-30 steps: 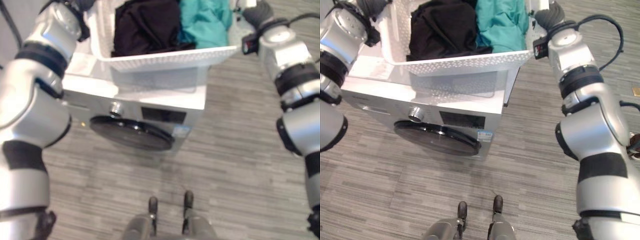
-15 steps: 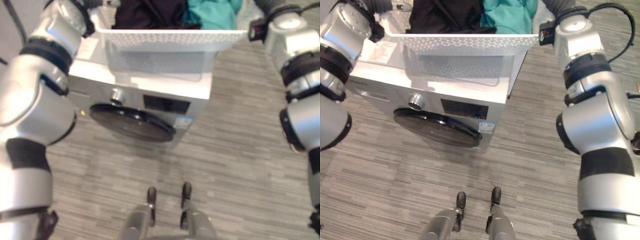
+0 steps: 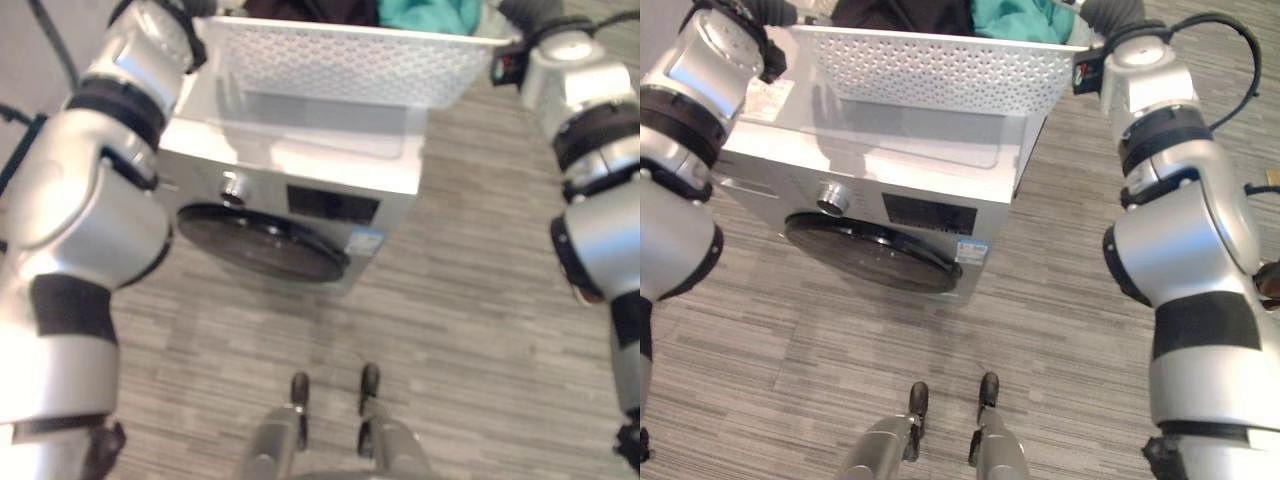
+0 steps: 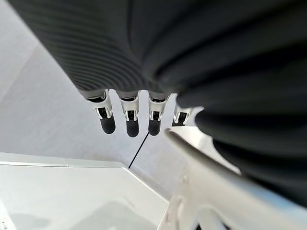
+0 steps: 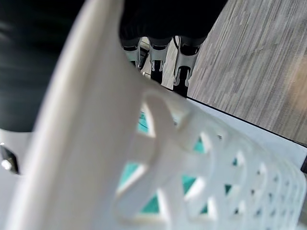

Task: Grab the laundry basket,head to the washer,open it,put in the laundry and shut it.

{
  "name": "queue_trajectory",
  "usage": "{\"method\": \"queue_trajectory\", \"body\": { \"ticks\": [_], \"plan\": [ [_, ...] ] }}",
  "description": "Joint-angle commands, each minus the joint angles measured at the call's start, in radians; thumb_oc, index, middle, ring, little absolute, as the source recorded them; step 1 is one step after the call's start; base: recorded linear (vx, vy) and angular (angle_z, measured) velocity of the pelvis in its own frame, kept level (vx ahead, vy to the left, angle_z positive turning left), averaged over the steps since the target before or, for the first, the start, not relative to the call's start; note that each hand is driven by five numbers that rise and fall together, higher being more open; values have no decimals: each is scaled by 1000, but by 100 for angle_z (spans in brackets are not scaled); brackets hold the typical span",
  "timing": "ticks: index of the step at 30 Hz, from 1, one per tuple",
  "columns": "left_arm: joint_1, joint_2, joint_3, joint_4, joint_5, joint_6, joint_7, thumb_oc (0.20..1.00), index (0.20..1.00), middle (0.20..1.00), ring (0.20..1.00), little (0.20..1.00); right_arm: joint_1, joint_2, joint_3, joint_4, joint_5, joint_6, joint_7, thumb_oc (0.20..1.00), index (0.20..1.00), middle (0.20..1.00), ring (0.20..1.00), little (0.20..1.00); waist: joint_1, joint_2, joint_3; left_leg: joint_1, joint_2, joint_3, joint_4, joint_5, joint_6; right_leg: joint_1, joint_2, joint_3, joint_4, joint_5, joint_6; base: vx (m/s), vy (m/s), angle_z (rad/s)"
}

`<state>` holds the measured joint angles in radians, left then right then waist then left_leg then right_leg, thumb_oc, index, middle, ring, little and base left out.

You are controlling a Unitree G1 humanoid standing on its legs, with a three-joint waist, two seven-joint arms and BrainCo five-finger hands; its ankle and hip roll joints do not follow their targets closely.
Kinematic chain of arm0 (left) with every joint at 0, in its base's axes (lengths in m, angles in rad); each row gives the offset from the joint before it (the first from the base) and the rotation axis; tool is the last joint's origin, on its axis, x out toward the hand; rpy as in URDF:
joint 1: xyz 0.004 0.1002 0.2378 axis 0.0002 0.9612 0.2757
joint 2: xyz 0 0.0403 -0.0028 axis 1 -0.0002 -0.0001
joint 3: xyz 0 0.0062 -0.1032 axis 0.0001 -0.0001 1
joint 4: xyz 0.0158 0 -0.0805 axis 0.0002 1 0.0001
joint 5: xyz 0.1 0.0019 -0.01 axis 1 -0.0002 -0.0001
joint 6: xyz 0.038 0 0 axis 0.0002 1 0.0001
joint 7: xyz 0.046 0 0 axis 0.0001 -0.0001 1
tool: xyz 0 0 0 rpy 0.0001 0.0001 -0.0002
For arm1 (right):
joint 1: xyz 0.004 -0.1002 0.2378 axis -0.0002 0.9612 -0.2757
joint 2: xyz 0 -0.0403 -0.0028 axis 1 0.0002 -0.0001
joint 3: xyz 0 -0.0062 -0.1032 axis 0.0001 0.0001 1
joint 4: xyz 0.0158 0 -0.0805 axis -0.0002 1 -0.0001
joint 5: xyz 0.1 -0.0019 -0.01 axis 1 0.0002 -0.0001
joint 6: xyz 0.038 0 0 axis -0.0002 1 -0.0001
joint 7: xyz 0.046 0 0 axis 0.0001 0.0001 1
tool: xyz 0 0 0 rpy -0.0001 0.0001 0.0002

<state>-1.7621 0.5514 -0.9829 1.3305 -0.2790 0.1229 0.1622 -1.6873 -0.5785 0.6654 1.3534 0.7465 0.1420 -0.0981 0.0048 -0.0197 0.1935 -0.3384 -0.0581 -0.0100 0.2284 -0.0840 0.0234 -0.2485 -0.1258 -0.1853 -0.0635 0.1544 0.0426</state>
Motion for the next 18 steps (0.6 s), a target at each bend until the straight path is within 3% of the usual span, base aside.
{"method": "queue_trajectory", "body": {
  "ticks": [1,6,11,18],
  "plan": [
    [-306,-62,-55,43,-44,-84,50,1000,1000,1000,1000,1000,-44,106,-11,54,96,6,9,1000,1000,1000,1000,1000,30,42,78,23,67,46,-127,92,-45,24,-79,17,58,-36,129,0,0,0],
    [-305,-125,-25,21,-53,-100,79,1000,1000,1000,1000,1000,-77,128,-53,72,189,-11,-17,1000,1000,1000,1000,1000,34,44,74,21,65,45,-130,92,-45,23,-79,16,54,-36,129,0,0,0],
    [-298,-164,-4,-40,-72,-137,95,1000,1000,1000,1000,1000,-106,112,-104,41,265,-68,-62,1000,1000,1000,1000,1000,34,50,65,12,58,40,-137,94,-45,15,-81,14,53,-40,130,1,0,1],
    [-263,-177,61,-32,-168,-136,94,1000,1000,1000,1000,1000,-101,116,-95,95,198,-25,-69,1000,1000,1000,1000,1000,36,52,64,7,54,36,-136,93,-43,12,-83,12,54,-38,130,0,0,0]
  ]
}}
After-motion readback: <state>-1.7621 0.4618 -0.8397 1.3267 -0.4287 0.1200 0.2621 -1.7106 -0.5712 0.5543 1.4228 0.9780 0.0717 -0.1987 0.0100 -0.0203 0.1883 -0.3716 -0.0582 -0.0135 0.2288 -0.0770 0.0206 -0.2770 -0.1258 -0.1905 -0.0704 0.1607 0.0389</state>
